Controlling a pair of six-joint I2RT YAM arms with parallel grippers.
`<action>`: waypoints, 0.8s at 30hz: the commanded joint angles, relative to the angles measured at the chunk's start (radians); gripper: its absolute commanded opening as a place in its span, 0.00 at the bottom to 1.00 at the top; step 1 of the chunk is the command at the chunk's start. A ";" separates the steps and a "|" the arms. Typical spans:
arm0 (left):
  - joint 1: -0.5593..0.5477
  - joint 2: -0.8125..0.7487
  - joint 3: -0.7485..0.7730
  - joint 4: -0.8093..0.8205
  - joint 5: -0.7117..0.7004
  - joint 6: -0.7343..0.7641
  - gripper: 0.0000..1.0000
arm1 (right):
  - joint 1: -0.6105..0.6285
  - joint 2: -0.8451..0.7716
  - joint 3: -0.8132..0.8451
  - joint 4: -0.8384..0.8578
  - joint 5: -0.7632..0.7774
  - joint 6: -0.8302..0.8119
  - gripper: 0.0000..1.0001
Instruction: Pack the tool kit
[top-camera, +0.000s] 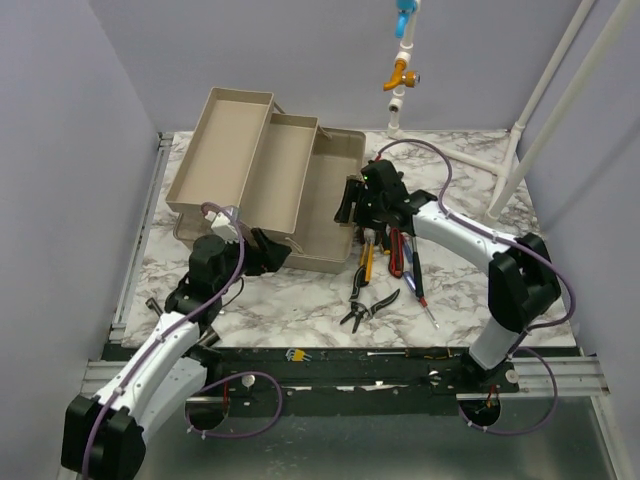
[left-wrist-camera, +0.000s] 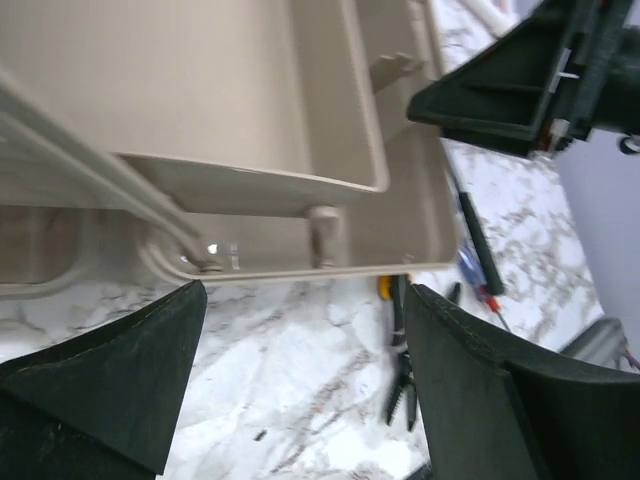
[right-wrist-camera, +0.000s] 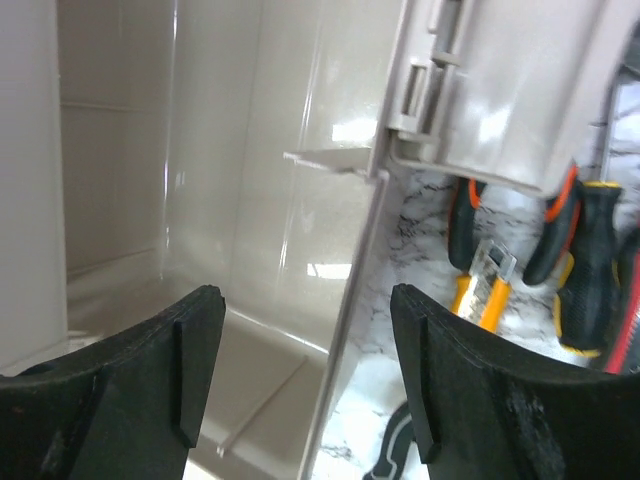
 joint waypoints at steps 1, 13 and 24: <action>-0.086 -0.129 -0.027 -0.047 -0.020 0.035 0.82 | 0.003 -0.158 -0.053 -0.093 0.106 -0.010 0.75; -0.536 -0.050 0.017 -0.033 -0.207 0.157 0.82 | 0.003 -0.506 -0.374 -0.310 0.316 0.158 0.71; -0.574 0.068 -0.028 0.184 -0.118 0.243 0.82 | 0.025 -0.628 -0.648 -0.296 0.287 0.487 0.67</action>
